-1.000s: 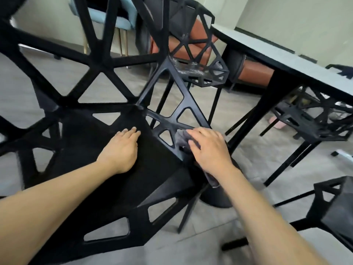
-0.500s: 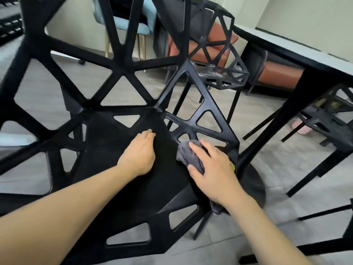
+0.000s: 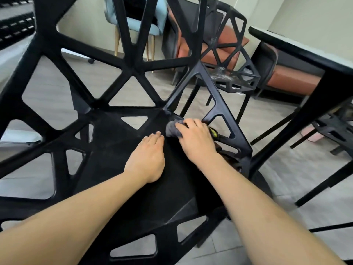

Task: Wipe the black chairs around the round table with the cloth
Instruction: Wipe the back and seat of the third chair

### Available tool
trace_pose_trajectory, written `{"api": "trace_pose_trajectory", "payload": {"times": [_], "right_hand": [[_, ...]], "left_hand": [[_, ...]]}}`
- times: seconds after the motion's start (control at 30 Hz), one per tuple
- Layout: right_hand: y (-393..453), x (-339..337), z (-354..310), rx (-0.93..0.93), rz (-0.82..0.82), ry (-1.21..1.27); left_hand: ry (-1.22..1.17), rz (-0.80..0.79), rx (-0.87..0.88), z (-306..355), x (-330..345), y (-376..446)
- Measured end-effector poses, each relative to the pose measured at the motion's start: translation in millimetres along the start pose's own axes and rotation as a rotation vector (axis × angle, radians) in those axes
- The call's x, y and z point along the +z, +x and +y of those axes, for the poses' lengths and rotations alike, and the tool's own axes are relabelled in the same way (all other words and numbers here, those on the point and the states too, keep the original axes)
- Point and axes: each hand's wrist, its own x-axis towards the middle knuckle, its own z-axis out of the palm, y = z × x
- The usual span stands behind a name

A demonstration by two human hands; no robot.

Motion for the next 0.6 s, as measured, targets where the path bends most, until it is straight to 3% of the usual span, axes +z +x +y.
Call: {"api": "trace_pose_trajectory", "payload": {"times": [0.17,0.3,0.47,0.6], "right_hand": [[-7.3,-11.0,3.7,0.003,-0.027,-0.101],[-36.2,-17.2,33.2,0.159,0.108,-0.120],[27.9,17.5,15.0,-0.034,0.093,-0.109],[88.7,29.9,-17.6,-0.048,0.061,-0.099]], "left_hand": [[0.056,0.063,-0.105,-2.5,1.4,-2.8],[-0.010,0.075,-0.154,3.9,1.3,-4.2],[0.015,0.075,-0.147,2.6,3.1,-4.8],[0.008,0.077,-0.136,2.9,2.9,-4.9]]}}
